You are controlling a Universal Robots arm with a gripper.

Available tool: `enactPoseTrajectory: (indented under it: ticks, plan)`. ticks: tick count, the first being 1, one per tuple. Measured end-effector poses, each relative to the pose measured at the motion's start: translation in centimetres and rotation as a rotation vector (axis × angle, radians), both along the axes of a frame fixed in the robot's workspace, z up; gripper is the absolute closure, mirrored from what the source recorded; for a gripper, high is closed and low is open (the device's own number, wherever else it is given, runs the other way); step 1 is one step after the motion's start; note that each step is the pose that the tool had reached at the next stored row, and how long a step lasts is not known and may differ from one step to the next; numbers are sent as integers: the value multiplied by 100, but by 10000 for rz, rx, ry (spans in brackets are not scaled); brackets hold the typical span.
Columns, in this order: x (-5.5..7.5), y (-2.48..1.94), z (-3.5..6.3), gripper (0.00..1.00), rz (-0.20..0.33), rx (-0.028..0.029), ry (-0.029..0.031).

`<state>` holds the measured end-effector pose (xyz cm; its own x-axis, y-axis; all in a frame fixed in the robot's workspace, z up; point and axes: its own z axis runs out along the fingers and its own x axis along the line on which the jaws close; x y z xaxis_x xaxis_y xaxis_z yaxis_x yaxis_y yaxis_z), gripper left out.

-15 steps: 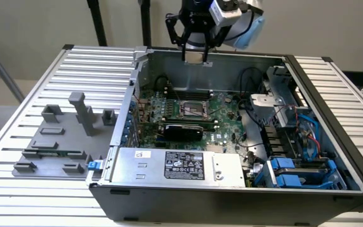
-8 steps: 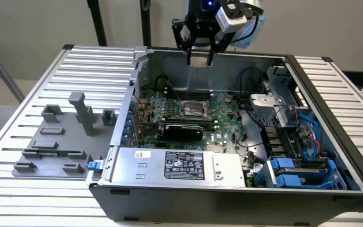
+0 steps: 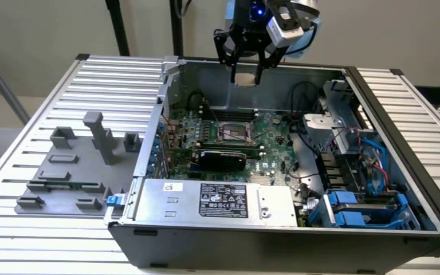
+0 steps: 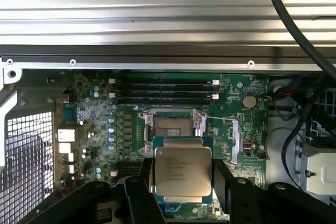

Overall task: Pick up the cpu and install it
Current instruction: 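Pick up the cpu and move it towards the insertion slot, then place the cpu into insertion slot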

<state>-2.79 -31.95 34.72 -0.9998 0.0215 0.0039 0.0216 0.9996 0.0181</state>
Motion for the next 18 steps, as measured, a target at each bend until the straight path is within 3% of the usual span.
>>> enactPoseTrajectory:
  ticks: [18]
  plan:
    - [0,0,-1,45,0,1,0]
